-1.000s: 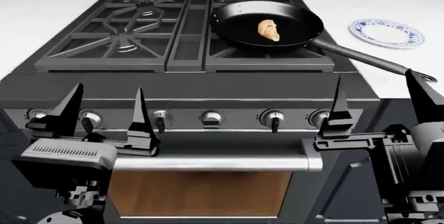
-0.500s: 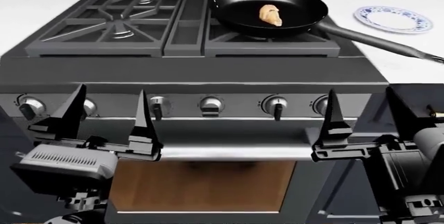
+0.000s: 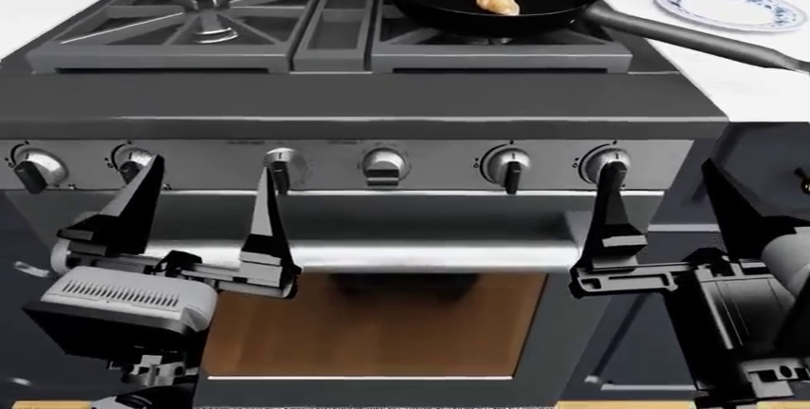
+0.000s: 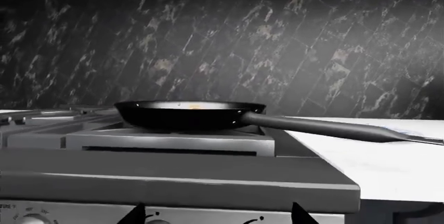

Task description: Pick the croissant and place it on the pan. Then turn on the stove to warm the croissant.

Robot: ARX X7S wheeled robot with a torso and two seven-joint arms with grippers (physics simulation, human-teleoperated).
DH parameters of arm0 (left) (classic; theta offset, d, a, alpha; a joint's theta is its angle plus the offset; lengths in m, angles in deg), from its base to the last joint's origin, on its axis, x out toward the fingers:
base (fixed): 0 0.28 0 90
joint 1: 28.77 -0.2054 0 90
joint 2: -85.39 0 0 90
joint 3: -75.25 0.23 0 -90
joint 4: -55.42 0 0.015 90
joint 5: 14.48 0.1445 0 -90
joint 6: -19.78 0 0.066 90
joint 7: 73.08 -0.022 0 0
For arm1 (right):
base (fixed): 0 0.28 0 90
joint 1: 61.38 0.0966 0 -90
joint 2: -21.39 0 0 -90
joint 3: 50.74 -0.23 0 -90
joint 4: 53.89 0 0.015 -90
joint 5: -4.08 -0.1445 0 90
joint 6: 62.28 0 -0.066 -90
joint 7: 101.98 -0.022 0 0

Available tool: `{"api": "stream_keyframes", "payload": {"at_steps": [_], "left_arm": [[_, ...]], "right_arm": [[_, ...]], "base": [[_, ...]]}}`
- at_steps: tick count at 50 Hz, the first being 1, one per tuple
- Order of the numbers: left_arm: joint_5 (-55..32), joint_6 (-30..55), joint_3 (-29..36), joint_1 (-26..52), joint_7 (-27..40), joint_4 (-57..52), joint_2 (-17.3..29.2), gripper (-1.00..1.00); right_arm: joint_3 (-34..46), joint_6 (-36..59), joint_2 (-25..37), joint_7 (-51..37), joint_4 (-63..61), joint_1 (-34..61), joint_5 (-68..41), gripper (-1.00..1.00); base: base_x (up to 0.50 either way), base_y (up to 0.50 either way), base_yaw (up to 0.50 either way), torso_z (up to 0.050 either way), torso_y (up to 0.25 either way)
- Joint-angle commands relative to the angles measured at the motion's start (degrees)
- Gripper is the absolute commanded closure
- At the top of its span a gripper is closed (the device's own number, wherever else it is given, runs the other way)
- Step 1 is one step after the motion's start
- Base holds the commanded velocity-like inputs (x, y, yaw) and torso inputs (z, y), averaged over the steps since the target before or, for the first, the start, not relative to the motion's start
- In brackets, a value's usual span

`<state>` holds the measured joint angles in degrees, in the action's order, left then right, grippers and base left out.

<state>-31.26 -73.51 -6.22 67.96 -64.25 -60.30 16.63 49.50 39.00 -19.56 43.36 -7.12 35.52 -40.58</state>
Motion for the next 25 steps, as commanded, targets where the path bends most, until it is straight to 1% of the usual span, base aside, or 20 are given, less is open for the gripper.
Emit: {"api": "stream_keyframes", "payload": {"at_steps": [1,25], "left_arm": [[0.1,0.0,0.3,0.0,0.2,0.2,0.1,-1.0],[0.0,-0.2,0.5,-0.1,0.5,0.5,0.4,-1.0]], "right_arm": [[-0.1,0.0,0.3,-0.1,-0.6,-0.1,0.3,-1.0],[-0.1,0.2,0.3,-0.5,-0.5,0.0,0.4,-1.0]], "base": [[0.0,0.0,0.0,-0.05,0.0],[0.0,0.0,0.0,-0.05,0.0]]}}
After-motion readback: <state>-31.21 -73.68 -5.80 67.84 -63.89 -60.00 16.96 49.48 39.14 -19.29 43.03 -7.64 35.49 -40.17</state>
